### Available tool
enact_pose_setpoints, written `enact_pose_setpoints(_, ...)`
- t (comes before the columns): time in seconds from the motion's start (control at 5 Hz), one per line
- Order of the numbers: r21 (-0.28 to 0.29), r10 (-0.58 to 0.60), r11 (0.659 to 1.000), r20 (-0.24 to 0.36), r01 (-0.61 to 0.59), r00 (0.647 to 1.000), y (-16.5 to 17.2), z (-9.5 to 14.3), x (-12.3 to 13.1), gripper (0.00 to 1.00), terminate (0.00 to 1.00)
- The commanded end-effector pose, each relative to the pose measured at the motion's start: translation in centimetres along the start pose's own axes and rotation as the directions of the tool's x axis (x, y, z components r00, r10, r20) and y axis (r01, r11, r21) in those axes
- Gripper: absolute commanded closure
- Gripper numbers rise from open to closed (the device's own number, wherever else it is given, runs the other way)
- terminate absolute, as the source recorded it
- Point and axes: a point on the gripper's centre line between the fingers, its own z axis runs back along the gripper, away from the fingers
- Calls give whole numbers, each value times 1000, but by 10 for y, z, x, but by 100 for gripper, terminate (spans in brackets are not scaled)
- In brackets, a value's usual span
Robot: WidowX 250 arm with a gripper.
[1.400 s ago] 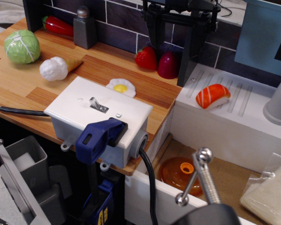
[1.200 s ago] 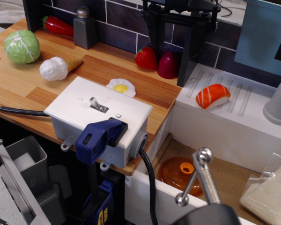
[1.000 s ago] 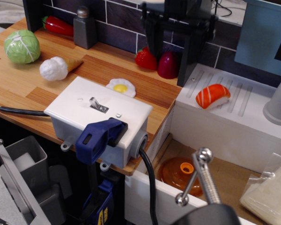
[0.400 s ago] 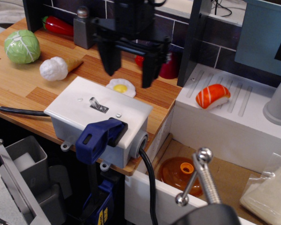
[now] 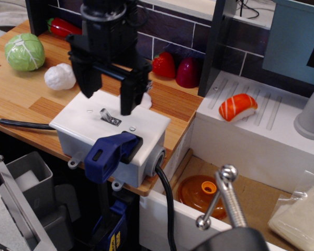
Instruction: Move light switch to the right
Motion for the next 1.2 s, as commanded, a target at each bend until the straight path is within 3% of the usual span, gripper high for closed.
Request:
enact_pose_setpoints(0.0,60,-28,998,15,27,1000,15,-11,0,0,0)
enact_pose_setpoints(0.4,-28,8,1000,37,-7,999,1,-28,-11,0,0)
enact_pose_setpoints(0.8,-98,7,995,27,-4,1000,-26,-21,4,0,0)
enact_pose_setpoints(1.0,-93,-5,996,34,8,999,-35,-19,12,0,0)
